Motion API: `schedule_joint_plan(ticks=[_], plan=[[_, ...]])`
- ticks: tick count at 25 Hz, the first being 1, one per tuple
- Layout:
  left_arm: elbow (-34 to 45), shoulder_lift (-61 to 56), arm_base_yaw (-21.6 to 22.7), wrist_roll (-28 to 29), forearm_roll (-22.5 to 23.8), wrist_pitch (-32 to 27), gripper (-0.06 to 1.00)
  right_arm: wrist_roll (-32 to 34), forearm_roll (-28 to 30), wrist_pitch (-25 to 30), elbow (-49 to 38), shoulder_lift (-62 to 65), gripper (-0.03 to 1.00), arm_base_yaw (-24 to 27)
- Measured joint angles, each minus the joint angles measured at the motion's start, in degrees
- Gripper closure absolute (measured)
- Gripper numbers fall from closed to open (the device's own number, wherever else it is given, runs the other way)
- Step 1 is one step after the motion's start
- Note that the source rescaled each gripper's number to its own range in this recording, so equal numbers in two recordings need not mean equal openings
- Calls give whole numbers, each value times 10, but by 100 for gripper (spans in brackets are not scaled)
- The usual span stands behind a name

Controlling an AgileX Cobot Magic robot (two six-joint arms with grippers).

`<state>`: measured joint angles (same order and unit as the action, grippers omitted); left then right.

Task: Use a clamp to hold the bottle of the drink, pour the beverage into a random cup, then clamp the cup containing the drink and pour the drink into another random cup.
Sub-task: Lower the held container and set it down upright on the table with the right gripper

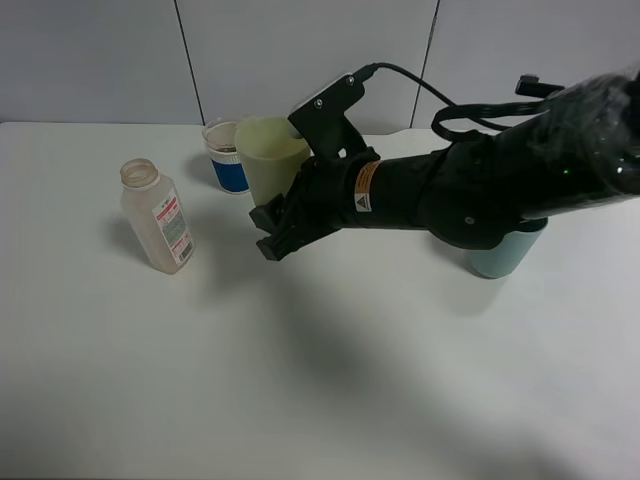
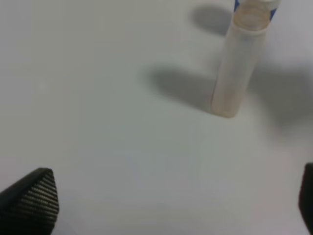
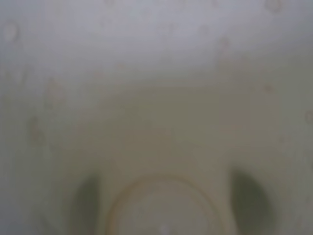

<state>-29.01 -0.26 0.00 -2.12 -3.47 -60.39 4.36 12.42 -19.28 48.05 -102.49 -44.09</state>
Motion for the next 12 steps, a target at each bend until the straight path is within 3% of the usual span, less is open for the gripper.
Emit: schedule_joint_plan(ticks=[6,12], plan=[[0,0,0,0,0,0,-5,-113,-124,-46,-1,-44,94,1],[0,0,0,0,0,0,-5,-128,-162,-120,-2,-75,94,1]])
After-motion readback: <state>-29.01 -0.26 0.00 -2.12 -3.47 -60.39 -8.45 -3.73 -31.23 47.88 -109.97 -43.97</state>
